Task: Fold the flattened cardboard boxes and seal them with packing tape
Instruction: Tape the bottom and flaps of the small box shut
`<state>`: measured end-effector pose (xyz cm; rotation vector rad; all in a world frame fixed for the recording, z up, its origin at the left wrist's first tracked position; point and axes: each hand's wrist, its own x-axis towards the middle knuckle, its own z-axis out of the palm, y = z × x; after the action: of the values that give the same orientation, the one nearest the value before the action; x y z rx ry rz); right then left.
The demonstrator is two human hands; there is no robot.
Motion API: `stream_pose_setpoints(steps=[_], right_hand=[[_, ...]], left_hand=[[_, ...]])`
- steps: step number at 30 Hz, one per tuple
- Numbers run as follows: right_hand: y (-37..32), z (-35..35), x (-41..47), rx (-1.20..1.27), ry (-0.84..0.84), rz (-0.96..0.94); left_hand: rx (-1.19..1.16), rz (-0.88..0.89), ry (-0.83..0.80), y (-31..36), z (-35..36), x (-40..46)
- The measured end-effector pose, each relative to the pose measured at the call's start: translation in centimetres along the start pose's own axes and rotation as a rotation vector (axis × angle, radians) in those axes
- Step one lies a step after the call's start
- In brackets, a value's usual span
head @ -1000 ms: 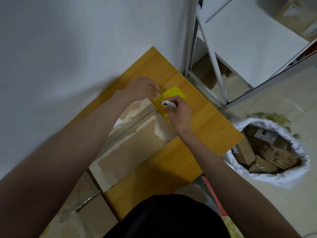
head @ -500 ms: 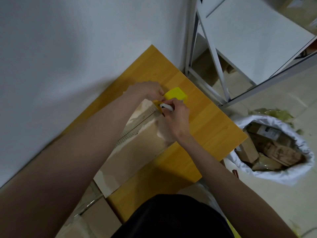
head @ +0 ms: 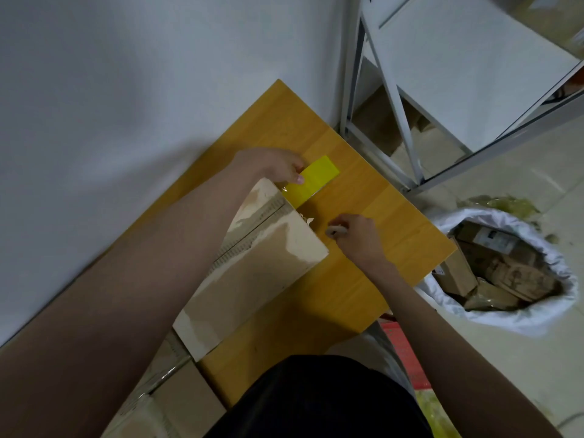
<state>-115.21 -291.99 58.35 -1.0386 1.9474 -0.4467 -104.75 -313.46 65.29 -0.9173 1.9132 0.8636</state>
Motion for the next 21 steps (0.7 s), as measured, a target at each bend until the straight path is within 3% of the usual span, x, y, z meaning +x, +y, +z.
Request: stream_pose_setpoints(steps=[3,5,8,10,13,15,21], right_hand=[[1.6,0.5,0.4,-0.108,-0.181,0.077],[1.6,0.5,1.3,-0.138,-0.202,0.064],[-0.4,-0.8,3.5,-0.095,0.125,-0.117],[-2.4,-1.9,5.0,-0.192,0.2,-0.335],[-5.1,-2.7,6.9,-0.413,0.033,-0.46],[-5.7,-3.0,7.9,-0.437,-0.065,-0.465],[-4.0,-4.6,9.0,-0.455,-0.08,-0.373]], left_hand=[[-0.02,0.003,0.013,-0.1,0.1,0.0],[-0.044,-0.007,0.019,-0.2,0.2,-0.1],[-0.059,-0.006,0.027,-0.3,0.4,-0.2],[-0.054,0.01,0.033,-0.2,0.4,-0.4],[-0.022,0.035,0.054,0.1,0.5,-0.9],[-0.008,0.025,0.095,0.3,0.8,-1.1],[0.086,-0.17,0.262,0.0,2.8,-2.2]])
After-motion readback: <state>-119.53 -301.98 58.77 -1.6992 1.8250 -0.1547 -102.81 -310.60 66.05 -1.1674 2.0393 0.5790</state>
